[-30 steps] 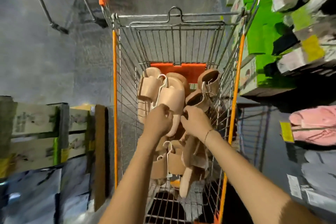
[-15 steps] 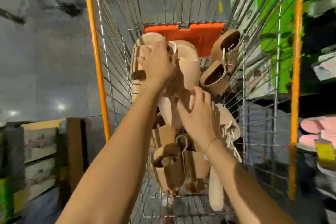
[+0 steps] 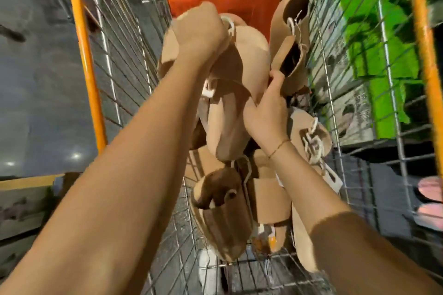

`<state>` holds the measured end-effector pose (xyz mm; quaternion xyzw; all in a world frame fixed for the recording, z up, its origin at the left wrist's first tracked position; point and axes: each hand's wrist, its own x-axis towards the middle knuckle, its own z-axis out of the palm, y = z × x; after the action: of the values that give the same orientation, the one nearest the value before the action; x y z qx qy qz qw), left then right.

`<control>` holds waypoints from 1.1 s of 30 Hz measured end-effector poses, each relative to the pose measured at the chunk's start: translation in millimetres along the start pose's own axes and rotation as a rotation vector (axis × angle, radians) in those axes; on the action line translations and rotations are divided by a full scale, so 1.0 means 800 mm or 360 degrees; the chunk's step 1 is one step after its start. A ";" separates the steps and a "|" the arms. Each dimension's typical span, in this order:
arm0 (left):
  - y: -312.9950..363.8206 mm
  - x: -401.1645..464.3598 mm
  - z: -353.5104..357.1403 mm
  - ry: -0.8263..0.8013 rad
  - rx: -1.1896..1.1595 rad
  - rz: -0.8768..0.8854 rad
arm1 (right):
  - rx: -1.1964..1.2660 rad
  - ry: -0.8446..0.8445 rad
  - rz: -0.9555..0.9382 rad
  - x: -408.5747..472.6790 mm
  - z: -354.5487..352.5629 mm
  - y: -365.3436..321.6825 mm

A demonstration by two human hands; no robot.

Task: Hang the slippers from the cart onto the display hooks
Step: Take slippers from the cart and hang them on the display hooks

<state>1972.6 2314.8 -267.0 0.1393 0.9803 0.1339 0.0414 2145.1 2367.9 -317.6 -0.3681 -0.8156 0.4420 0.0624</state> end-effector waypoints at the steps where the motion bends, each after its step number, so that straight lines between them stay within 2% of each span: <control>1: 0.004 -0.004 -0.004 0.0033 0.0036 0.0039 | 0.0051 0.0008 0.0006 0.001 -0.004 -0.001; 4: 0.008 -0.014 -0.016 0.0152 0.0017 0.0036 | 0.0179 0.0009 0.0002 0.002 -0.019 -0.012; 9: 0.013 -0.028 -0.052 0.0177 -0.0364 -0.0231 | 0.0502 0.0022 -0.0047 -0.001 -0.049 -0.045; 19: 0.041 -0.089 -0.226 0.0348 -0.0949 -0.0063 | 0.0679 0.0058 -0.0452 -0.053 -0.175 -0.146; 22: 0.083 -0.118 -0.314 0.0424 -0.1097 0.0141 | 0.0831 0.0129 -0.0557 -0.082 -0.245 -0.197; 27: 0.204 -0.190 -0.453 0.0654 -0.1370 0.0652 | 0.0867 0.0502 -0.0683 -0.164 -0.405 -0.260; 30: 0.285 -0.252 -0.525 0.0699 -0.1529 0.0848 | 0.0780 0.0785 -0.0773 -0.228 -0.508 -0.284; 33: 0.367 -0.312 -0.600 0.0766 -0.1569 0.1204 | 0.0643 0.1151 -0.0850 -0.292 -0.609 -0.302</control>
<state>2231.5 2394.8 285.7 0.4046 0.6698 0.5990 -0.1696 2390.2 2461.8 213.2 -0.2565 -0.7057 0.4038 0.5227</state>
